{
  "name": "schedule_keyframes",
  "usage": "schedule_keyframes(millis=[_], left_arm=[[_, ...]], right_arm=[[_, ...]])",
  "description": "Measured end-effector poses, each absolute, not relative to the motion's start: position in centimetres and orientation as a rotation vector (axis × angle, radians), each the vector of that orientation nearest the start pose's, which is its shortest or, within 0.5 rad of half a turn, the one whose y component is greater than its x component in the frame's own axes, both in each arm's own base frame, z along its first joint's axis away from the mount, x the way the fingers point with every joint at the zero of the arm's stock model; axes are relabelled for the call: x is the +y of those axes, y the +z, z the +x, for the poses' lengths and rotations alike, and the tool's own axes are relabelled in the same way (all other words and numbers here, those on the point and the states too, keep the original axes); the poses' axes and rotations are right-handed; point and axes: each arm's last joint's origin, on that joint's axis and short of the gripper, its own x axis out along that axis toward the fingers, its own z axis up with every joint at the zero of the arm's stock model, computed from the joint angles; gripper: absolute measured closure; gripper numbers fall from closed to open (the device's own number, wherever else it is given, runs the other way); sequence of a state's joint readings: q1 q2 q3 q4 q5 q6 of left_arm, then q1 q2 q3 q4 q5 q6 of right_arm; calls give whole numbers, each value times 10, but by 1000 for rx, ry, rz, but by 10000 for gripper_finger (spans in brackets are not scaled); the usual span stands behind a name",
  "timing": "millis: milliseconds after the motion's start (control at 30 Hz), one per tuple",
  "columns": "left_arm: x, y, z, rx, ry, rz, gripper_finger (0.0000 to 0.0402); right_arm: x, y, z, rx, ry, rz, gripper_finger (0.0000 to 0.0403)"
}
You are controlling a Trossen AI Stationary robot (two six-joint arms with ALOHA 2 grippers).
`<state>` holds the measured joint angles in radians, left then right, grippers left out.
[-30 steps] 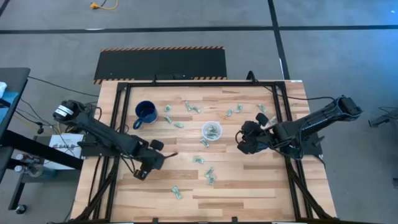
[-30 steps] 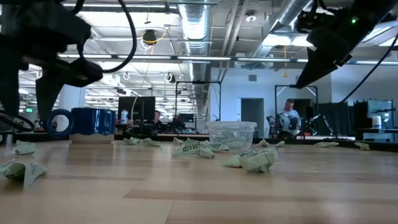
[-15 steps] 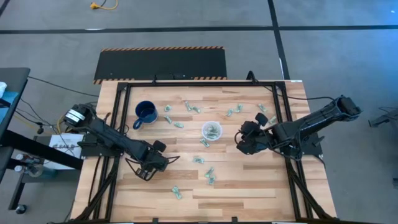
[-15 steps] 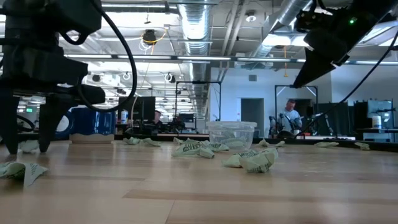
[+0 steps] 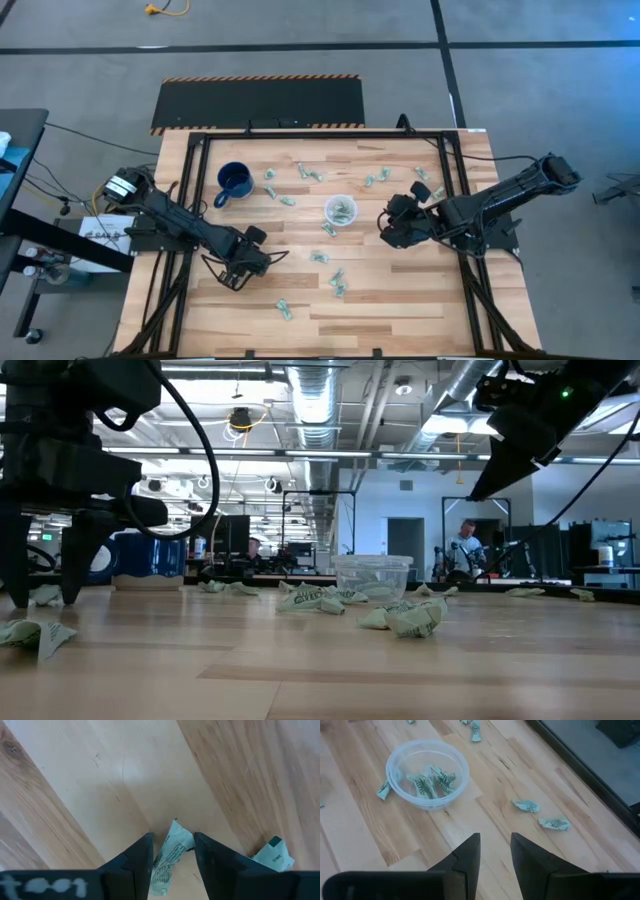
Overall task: Pick and place items into bin
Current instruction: Put the gray stevia packet into the transparent bin
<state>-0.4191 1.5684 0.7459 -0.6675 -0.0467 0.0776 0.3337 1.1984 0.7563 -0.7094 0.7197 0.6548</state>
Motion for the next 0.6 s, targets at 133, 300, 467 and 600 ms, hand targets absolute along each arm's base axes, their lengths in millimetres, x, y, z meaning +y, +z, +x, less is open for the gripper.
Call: schedule_keyframes(millis=[133, 300, 467, 600], left_arm=[[-96, 132, 218, 1443, -359, 404, 306], [-97, 134, 220, 1438, -343, 390, 366], [-101, 147, 235, 1370, -301, 415, 395], [-101, 161, 247, 1287, -225, 525, 395]], right_arm=[[50, 217, 202, 825, -636, 12, 301], [50, 217, 202, 824, -636, 12, 301], [50, 217, 203, 820, -635, 15, 301], [50, 217, 203, 818, -635, 17, 301]])
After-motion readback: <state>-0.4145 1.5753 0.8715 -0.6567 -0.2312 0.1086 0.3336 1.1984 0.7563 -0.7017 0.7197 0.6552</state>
